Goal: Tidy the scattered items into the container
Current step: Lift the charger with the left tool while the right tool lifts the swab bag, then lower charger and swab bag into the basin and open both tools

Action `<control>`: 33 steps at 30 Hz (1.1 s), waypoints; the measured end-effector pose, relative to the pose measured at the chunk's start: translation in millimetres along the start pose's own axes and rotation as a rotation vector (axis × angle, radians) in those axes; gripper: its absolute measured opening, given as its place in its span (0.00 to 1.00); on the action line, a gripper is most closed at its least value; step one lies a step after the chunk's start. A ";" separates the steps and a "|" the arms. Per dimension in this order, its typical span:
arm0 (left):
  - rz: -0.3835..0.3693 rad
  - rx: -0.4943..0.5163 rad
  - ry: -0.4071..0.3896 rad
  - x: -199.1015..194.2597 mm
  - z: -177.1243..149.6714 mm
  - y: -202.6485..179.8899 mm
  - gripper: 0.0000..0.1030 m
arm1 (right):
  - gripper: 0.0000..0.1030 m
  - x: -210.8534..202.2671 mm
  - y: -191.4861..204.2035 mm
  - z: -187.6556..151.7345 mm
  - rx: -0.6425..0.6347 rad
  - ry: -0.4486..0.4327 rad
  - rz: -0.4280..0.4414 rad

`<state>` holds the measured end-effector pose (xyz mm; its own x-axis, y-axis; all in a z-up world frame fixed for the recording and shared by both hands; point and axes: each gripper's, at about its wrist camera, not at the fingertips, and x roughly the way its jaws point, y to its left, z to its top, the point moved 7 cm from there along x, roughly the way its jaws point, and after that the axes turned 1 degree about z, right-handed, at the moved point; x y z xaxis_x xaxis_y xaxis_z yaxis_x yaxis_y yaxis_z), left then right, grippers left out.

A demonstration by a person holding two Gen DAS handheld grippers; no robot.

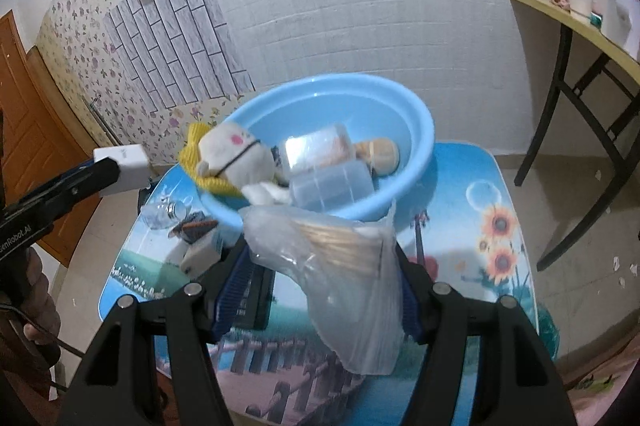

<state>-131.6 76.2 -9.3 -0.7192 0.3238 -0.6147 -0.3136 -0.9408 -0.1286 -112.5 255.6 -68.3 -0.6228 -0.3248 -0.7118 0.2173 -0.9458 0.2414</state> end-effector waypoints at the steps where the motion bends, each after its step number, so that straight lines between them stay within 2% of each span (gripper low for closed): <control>1: -0.002 0.012 0.000 4.8 4.2 -3.7 0.40 | 0.62 1.0 -0.4 5.0 -0.003 -0.005 0.001; 10: -0.050 0.116 0.029 52.0 31.9 -30.2 0.40 | 0.62 12.2 -11.7 45.0 -0.028 -0.046 -0.018; 19: -0.054 0.156 0.080 90.2 32.0 -35.8 0.40 | 0.62 44.6 -21.0 69.2 -0.040 -0.019 -0.029; 20: -0.051 0.165 0.072 89.6 32.5 -37.1 0.41 | 0.62 49.0 -21.2 70.7 -0.041 -0.012 -0.033; 23: -0.047 0.178 0.045 82.1 33.8 -37.4 0.62 | 0.63 58.0 -19.9 75.7 -0.036 -0.006 -0.035; 24: -0.045 0.174 0.034 79.1 34.2 -35.3 0.65 | 0.63 60.6 -18.7 76.1 -0.035 -0.004 -0.040; 29: -0.018 0.130 0.039 68.6 27.4 -18.8 0.68 | 0.71 70.1 -10.7 75.4 -0.045 0.017 -0.049; 33: 0.003 0.082 0.044 56.7 15.9 -1.3 0.70 | 0.86 70.2 -3.7 71.6 -0.060 0.021 -0.054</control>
<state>-181.8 97.5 -31.7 -0.6929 0.3143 -0.6489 -0.3621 -0.9300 -0.0639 -210.9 236.0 -71.9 -0.6188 -0.2727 -0.7367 0.2293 -0.9597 0.1627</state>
